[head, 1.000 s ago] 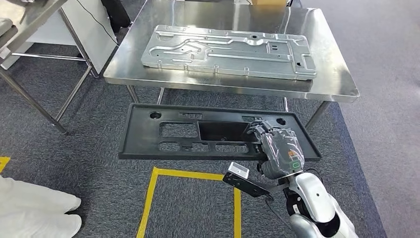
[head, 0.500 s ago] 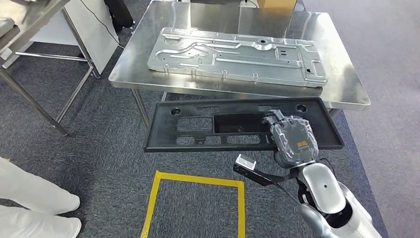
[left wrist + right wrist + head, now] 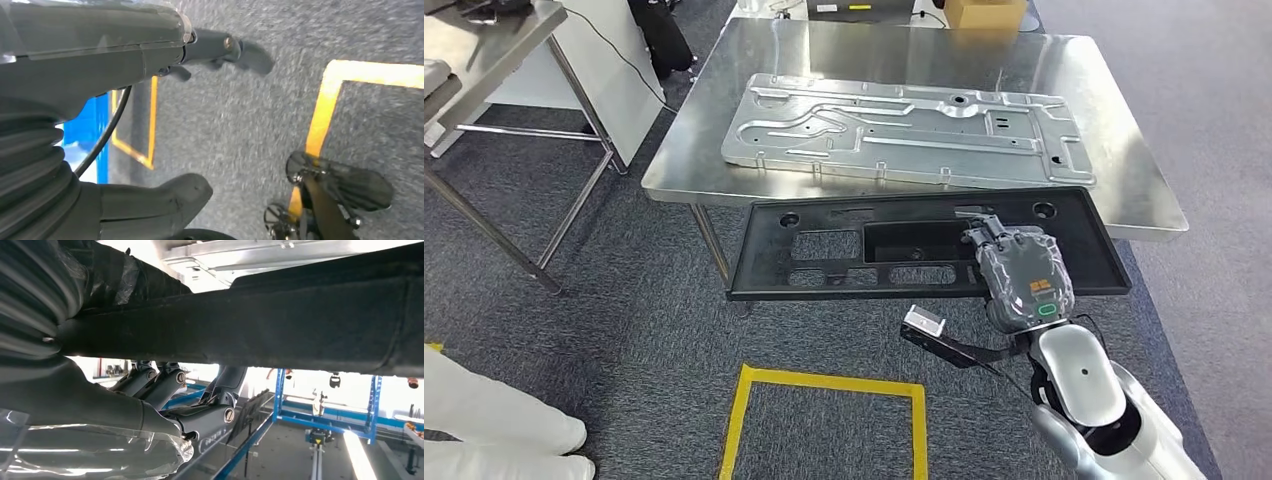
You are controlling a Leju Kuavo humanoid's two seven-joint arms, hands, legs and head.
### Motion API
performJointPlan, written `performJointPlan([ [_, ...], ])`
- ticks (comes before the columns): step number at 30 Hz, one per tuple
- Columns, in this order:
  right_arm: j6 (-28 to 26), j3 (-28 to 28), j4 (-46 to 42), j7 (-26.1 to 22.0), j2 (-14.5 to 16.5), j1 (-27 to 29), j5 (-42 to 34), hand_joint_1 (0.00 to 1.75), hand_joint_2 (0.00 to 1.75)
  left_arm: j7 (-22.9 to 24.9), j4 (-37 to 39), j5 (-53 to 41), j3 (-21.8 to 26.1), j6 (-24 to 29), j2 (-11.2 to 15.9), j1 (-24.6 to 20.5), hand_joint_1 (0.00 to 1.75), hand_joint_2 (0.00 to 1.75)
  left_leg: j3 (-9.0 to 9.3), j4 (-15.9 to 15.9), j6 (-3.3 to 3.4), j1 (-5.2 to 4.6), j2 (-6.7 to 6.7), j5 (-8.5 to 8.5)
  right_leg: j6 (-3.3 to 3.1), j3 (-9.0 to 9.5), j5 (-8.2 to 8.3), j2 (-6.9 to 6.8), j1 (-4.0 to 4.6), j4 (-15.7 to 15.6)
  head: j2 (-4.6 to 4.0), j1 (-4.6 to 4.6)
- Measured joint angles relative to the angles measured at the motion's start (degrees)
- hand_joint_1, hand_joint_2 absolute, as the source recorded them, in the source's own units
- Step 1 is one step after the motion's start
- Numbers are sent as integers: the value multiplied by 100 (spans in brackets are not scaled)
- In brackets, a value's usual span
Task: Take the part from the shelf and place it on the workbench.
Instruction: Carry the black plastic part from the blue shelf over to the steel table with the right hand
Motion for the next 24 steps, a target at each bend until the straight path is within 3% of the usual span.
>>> performJointPlan([
  [2, -2, 0, -1, 21, -23, 3, 40, 175, 175, 2, -1, -1, 7, 1, 1, 3, 0, 175, 51, -21, 115, 5, -9, 44, 62, 7, -14, -2, 0, 66, 0, 0],
  [4, -4, -2, -1, 32, -52, -4, 52, 175, 175, 2, -1, -1, 14, 2, 1, 1, 0, 175, 120, -51, 185, 12, -19, 20, 96, -157, -93, -1, -16, 409, 0, 1],
  [7, -7, -4, -1, 32, -94, 12, 55, 175, 175, 1, -1, -1, 16, 4, 1, -9, 0, 175, 187, -68, 260, -9, -28, -52, 134, -854, -516, 1, -13, 1468, 0, 1],
  [8, -7, -5, -1, 32, -107, 28, 55, 175, 175, 1, -1, -1, 16, 5, 1, -6, 0, 175, 219, -67, 271, -23, -33, -85, 133, -1047, -576, 1, -11, 1684, 0, 0],
  [9, -7, -6, -1, 32, -118, 41, 55, 175, 175, 2, -1, -1, 18, 5, 1, -1, 0, 175, 263, -67, 275, -38, -40, -121, 119, -1154, -513, 1, -7, 1714, 0, 0],
  [10, -7, -8, -1, 32, -127, 51, 56, 175, 175, 2, -1, -1, 19, 5, 1, 2, 0, 175, 322, -68, 274, -53, -45, -162, 88, -1149, -317, 1, 5, 1530, 0, 0],
  [12, -9, -27, -2, 32, -149, 56, 57, 175, 175, 2, -1, -2, 21, 7, -4, 6, 0, 175, 454, -75, 267, -77, -50, -255, -24, -937, 240, -1, 57, 793, 0, 0],
  [13, -11, -39, -2, 32, -159, 57, 57, 175, 175, 1, -1, -3, 21, 7, -10, 4, 0, 175, 499, -83, 252, -84, -56, -293, -82, -846, 351, -8, 94, 492, 0, 0],
  [16, -13, -80, -13, 32, -185, 81, 56, 175, 175, -5, -1, -16, 22, 10, -24, -10, 0, 175, 564, -68, 149, -94, -53, -335, -184, -745, 346, 3, 152, 183, 0, 12],
  [19, -13, -124, -36, 32, -193, 109, 55, 175, 175, -15, -5, -44, 25, 16, -24, -12, 0, 175, 556, 189, 63, -105, -36, -427, -229, -539, 424, 8, 83, 65, 0, 11],
  [22, -13, -149, -51, 32, -191, 124, 55, 175, 175, -24, -6, -58, 23, 16, -23, -35, 0, 175, 3, 1105, -6, -70, -32, -824, -258, -429, 354, 0, 65, 45, 0, 7],
  [24, -12, -149, -50, 32, -190, 161, 55, 175, 175, -26, -6, -64, 24, 17, -23, -20, 0, 175, -324, 1416, -42, -52, -30, -942, -251, -367, 281, 8, 65, 50, 0, 7],
])
